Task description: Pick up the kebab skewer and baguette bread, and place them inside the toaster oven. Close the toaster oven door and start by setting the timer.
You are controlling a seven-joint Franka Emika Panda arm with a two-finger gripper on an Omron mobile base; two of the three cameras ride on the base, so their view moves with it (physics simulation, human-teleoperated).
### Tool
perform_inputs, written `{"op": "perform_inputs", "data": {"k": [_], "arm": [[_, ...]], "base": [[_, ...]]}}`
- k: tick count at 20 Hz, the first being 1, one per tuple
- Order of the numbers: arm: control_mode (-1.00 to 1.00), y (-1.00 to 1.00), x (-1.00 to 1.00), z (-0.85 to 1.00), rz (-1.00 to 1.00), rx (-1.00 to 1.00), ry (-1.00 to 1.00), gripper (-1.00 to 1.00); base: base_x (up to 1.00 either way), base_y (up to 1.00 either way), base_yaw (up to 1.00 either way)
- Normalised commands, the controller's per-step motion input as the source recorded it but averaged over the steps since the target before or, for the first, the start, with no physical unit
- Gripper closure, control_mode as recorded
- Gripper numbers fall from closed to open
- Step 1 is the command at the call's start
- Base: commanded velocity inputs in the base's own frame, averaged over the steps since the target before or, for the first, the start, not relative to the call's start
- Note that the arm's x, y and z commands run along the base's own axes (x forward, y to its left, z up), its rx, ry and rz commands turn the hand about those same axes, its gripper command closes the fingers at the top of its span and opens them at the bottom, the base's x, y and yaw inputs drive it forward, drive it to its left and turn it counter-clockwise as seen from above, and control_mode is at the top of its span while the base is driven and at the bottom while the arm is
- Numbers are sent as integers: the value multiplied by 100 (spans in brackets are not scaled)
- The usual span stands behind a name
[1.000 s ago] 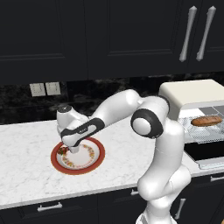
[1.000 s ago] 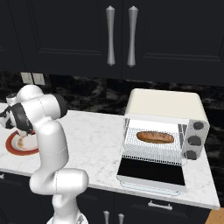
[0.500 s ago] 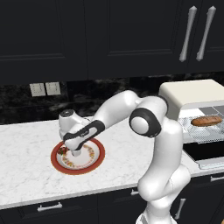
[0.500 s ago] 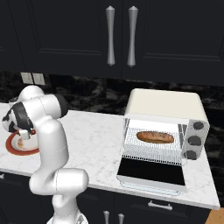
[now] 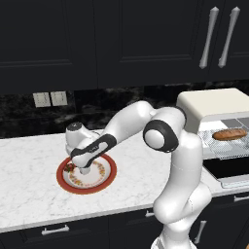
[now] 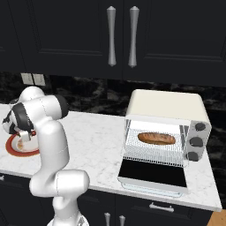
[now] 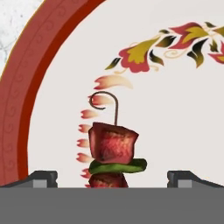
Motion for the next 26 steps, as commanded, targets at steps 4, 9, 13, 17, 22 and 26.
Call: {"op": "perform_inputs", "data": {"k": [4,9,13,17,22,26], "arm": [[-100,0,0,0,0,0,0,-100],[-100,0,0,0,0,0,0,100],[-100,0,0,0,0,0,0,100],[-100,0,0,0,0,0,0,100],[-100,0,0,0,0,0,0,100],[-100,0,-37,1,0,0,-10,100]], "base": [[0,0,0],[0,0,0],[0,0,0],[0,0,0],[0,0,0],[0,0,0]]}}
